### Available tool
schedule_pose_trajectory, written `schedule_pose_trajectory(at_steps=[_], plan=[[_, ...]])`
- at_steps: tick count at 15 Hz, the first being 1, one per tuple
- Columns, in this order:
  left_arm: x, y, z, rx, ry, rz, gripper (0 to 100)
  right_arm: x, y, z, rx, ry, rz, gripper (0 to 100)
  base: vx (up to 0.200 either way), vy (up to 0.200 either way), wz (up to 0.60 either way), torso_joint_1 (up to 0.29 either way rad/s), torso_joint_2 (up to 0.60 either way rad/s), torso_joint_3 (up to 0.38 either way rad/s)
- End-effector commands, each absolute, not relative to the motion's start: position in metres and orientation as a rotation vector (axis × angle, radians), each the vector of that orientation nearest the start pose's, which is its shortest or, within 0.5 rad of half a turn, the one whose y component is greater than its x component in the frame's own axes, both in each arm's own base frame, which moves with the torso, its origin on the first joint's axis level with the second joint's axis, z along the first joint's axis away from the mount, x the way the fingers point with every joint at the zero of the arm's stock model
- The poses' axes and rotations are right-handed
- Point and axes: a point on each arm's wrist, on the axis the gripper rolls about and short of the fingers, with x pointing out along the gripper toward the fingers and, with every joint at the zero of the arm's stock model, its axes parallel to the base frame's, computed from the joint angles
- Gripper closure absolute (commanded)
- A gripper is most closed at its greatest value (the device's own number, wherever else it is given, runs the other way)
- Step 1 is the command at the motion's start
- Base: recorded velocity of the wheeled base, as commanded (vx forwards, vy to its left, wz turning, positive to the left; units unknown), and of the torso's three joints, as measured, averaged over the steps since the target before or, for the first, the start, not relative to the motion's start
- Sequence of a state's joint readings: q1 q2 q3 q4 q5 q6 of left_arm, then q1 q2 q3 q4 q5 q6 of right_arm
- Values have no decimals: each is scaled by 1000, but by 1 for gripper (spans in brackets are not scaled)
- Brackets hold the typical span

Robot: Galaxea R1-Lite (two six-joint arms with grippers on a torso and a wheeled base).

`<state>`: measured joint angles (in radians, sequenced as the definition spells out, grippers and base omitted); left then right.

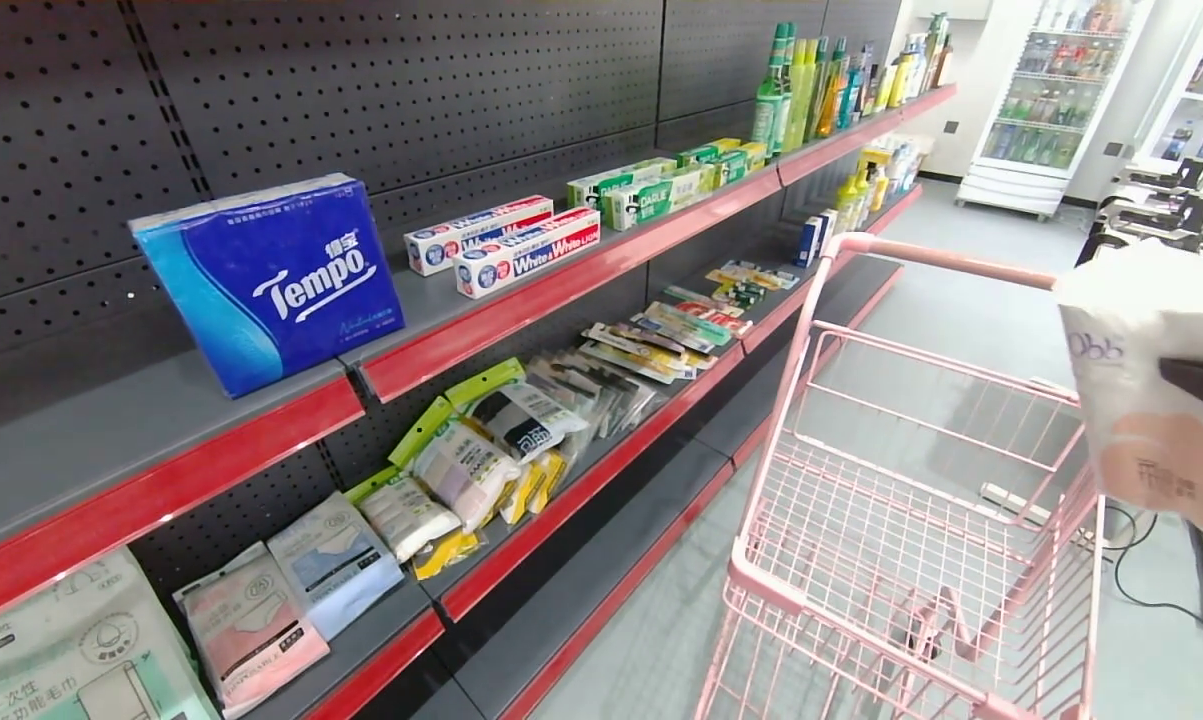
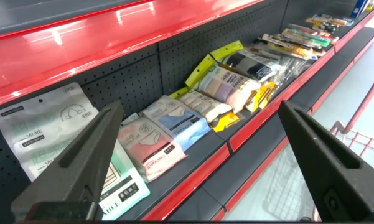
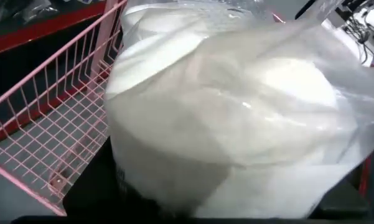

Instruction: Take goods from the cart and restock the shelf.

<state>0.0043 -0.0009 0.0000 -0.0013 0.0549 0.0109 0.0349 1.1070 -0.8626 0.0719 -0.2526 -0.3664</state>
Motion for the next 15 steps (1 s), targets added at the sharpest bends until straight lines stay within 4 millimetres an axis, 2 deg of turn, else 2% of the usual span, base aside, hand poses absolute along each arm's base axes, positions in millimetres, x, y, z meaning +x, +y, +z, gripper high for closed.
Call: schedule_pose_trajectory(at_steps=[1, 4, 8, 15], plan=[[-23, 1, 76, 11, -1, 60, 0, 89, -7, 260, -398, 228, -224, 100, 0, 0, 0, 0, 0, 0], [-23, 1, 76, 11, -1, 60, 0, 71, -7, 253, -382, 197, -234, 100, 0, 0, 0, 0, 0, 0], [-23, 1, 76, 11, -1, 60, 0, 40, -6, 222, -403, 188, -238, 100, 0, 0, 0, 93, -209, -120], [-23, 1, 76, 11, -1, 60, 0, 41, -7, 210, -416, 233, -248, 100, 0, 0, 0, 244, -551, -304]])
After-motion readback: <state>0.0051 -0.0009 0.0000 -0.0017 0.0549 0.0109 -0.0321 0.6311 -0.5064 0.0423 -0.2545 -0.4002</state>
